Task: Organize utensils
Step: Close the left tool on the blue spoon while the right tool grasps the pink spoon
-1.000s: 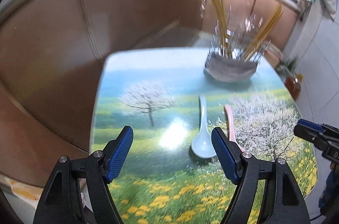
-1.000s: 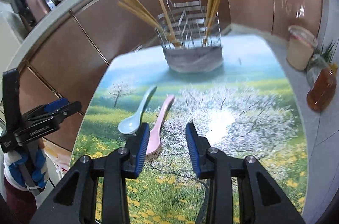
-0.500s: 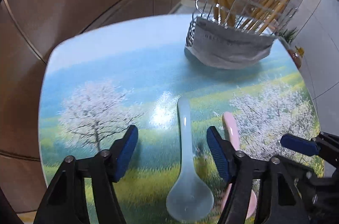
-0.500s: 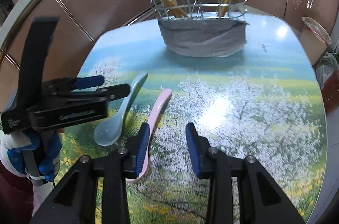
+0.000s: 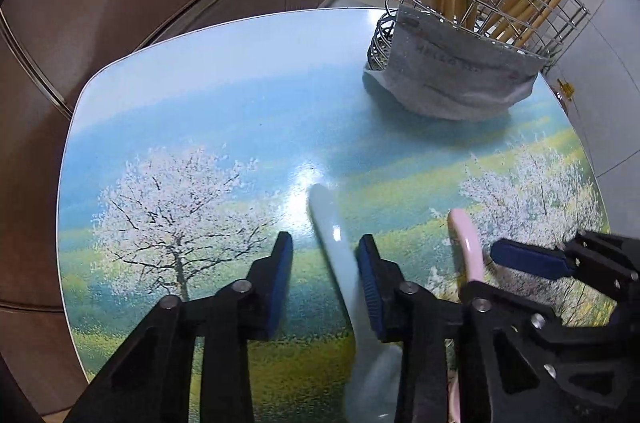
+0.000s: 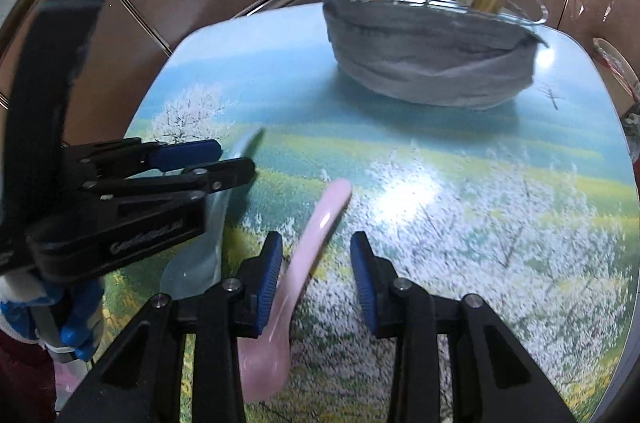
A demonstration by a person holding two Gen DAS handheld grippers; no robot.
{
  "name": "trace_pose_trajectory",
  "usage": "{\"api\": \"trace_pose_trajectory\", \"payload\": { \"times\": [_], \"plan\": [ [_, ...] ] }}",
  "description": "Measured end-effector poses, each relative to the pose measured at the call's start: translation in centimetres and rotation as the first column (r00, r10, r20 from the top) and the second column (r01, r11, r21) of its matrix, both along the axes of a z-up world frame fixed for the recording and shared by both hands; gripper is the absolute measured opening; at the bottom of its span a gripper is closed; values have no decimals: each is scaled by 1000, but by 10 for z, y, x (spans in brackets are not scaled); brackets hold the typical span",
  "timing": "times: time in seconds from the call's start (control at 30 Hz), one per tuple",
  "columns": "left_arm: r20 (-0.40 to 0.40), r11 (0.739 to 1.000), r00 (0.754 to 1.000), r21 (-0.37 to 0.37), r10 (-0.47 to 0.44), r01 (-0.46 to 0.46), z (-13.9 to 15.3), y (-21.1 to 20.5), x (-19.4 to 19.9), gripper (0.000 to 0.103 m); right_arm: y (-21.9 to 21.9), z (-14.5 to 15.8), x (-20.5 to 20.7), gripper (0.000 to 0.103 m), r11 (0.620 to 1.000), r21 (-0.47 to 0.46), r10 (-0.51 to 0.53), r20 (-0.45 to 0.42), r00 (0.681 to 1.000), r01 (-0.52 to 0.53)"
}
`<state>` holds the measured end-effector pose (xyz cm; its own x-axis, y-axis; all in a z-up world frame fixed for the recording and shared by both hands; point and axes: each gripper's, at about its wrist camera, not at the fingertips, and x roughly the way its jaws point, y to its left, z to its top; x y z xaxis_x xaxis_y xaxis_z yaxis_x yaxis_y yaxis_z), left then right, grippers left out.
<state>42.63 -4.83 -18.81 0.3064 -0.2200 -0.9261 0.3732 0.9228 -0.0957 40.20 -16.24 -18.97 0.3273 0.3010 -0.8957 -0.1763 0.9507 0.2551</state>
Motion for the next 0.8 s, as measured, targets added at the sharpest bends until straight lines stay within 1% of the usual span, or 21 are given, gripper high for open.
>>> {"api": "trace_pose_trajectory", "payload": {
  "times": [0.13,0.17,0.23,0.3,0.43,0.57,0.8],
  "plan": [
    [-2,1000,1000,-14,-3,3,-1,11,2,23,8,-7,6,32,1000,-10,14,-3,1000,-14],
    [-3,1000,1000,-18,-1,1,-1,12,2,21,10,-8,8,29,1000,-10,18,-5,1000,-18],
    [-7,1000,1000,-28,3,-3,-2,16,2,17,13,-11,12,18,1000,0,22,-10,1000,-22],
    [-14,999,1000,-46,9,-9,-3,19,0,12,13,-13,13,17,999,26,24,-18,1000,-23],
    [-1,999,1000,-51,18,-18,-5,20,-5,11,0,-8,3,10,998,53,18,-3,1000,-18],
    [27,999,999,-37,32,-31,-3,21,-16,11,-8,1,-8,10,998,66,17,32,999,-19],
    [78,998,996,-49,44,-40,17,13,-42,11,-25,20,-35,10,995,99,-6,107,994,-4]
  ]
}}
